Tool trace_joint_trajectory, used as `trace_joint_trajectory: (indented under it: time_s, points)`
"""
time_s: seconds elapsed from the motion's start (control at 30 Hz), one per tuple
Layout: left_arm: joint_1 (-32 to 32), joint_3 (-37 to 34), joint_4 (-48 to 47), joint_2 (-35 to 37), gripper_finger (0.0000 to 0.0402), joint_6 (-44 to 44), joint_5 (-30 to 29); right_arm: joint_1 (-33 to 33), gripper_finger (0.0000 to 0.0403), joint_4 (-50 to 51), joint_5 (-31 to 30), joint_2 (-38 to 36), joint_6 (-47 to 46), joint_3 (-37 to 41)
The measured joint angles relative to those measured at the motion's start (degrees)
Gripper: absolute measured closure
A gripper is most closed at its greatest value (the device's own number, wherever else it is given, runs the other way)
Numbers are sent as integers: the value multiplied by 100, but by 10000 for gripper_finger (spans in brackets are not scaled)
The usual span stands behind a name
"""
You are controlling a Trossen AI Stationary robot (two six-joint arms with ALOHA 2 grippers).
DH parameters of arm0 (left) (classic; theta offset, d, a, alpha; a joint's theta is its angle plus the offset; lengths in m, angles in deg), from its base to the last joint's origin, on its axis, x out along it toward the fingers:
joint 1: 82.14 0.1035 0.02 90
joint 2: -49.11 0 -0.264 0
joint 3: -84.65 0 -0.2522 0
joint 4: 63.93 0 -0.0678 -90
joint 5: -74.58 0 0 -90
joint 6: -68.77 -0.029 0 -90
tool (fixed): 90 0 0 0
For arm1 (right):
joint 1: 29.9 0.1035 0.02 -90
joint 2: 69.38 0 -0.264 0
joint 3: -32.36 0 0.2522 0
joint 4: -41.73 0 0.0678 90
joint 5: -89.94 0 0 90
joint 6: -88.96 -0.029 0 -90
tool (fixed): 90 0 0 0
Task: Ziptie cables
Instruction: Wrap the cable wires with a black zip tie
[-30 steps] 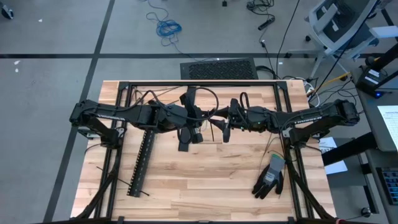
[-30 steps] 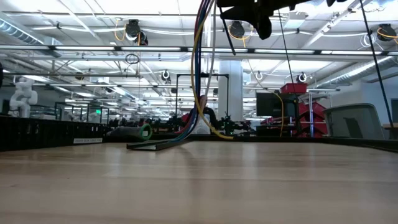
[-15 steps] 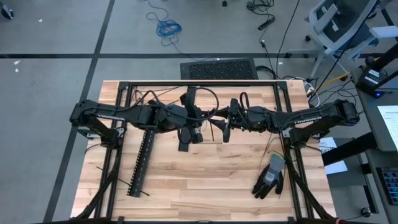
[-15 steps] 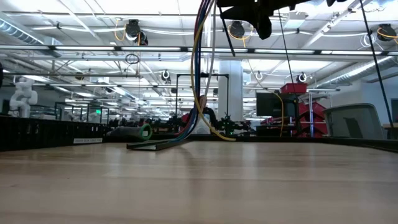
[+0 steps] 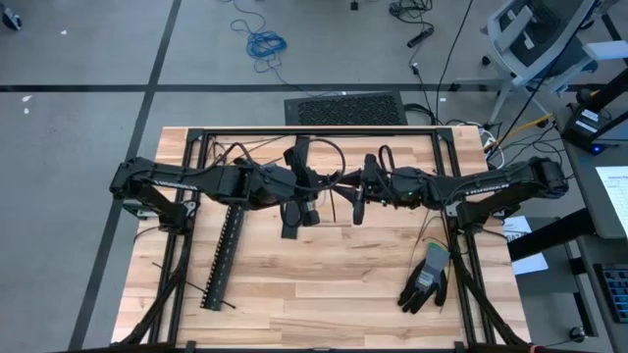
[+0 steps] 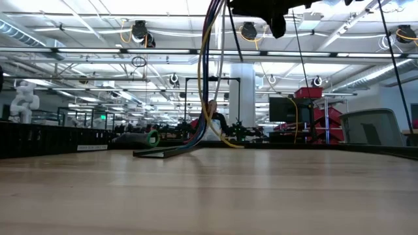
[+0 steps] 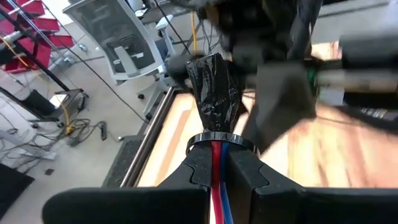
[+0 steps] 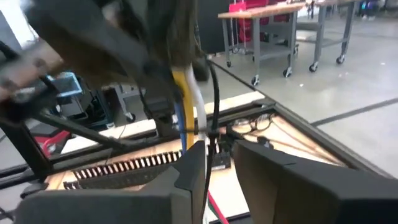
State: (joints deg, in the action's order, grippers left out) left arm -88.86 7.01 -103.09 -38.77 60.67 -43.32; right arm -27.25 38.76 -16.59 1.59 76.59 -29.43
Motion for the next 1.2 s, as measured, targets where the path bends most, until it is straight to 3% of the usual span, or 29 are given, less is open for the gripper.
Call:
trace_joint_trajectory:
  time_s: [0.23,0.6,0.73,1.2]
  points:
    - [0,-9,-524,31,377,12,-261,-4,288,859,-634,-589,-69,4]
    - [193,-9,-380,-13,377,13,-83,36,162,-255,-446,-369,-1213,2]
    - [240,-9,-333,-13,377,13,-58,115,134,-635,-418,-169,-1202,2]
    - [262,-9,-12,-117,377,24,207,66,146,-1050,-443,-67,-1219,0]
